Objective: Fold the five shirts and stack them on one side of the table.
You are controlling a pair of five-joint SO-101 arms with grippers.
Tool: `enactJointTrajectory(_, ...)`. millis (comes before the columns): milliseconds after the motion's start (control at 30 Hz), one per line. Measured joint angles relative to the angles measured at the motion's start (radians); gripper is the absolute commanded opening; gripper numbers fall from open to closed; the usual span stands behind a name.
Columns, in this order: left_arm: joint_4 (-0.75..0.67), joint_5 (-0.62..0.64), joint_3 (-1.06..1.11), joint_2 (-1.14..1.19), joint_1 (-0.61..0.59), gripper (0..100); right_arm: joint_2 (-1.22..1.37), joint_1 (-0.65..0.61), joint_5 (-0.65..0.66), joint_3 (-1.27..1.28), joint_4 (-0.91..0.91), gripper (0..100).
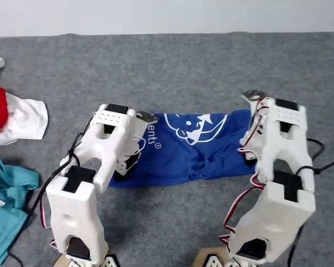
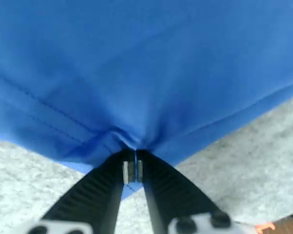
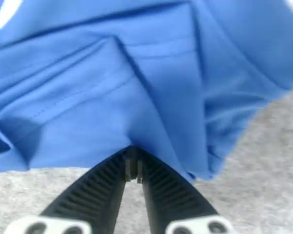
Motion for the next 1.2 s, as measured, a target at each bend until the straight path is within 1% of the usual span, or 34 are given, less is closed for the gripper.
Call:
enactJointTrajectory(100, 0.017, -0.012, 0.000, 0.006, -0.003, 0, 0.000, 0.017, 0.009, -0.003, 0.002, 1.0)
enactJointTrajectory(300, 0.038, -0.014, -0.032, 0.023, -0.003, 0, 0.000, 0.021, 0.009, -0.003, 0.002, 1.0)
enactJointTrajectory(467, 0.100, -0.014, -0.109, 0.051, -0.005, 0, 0.000, 0.021, 0.009, -0.003, 0.002, 1.0)
enactJointTrajectory(600, 0.109, -0.014, -0.120, 0.038, -0.006, 0, 0.000, 0.021, 0.040, -0.003, 0.002, 1.0)
enactJointTrajectory(667, 0.109, -0.014, -0.120, -0.014, -0.006, 2, 0.000, 0.021, 0.048, -0.003, 0.002, 1.0)
enactJointTrajectory(800, 0.110, -0.014, -0.120, -0.176, 0.000, 11, 0.000, 0.021, 0.051, -0.003, 0.002, 1.0)
enactJointTrajectory(867, 0.110, -0.014, -0.120, -0.252, 0.003, 13, 0.000, 0.021, 0.051, -0.003, 0.002, 1.0)
enactJointTrajectory(967, 0.110, -0.014, -0.120, -0.336, 0.003, 14, 0.000, 0.021, 0.051, -0.003, 0.002, 1.0)
enactJointTrajectory(1100, 0.110, -0.015, -0.120, -0.393, 0.000, 14, -0.002, 0.021, 0.051, -0.003, 0.009, 1.0)
enactJointTrajectory(1200, 0.115, -0.009, -0.120, -0.413, -0.043, 14, -0.037, 0.021, 0.051, -0.003, 0.046, 1.0)
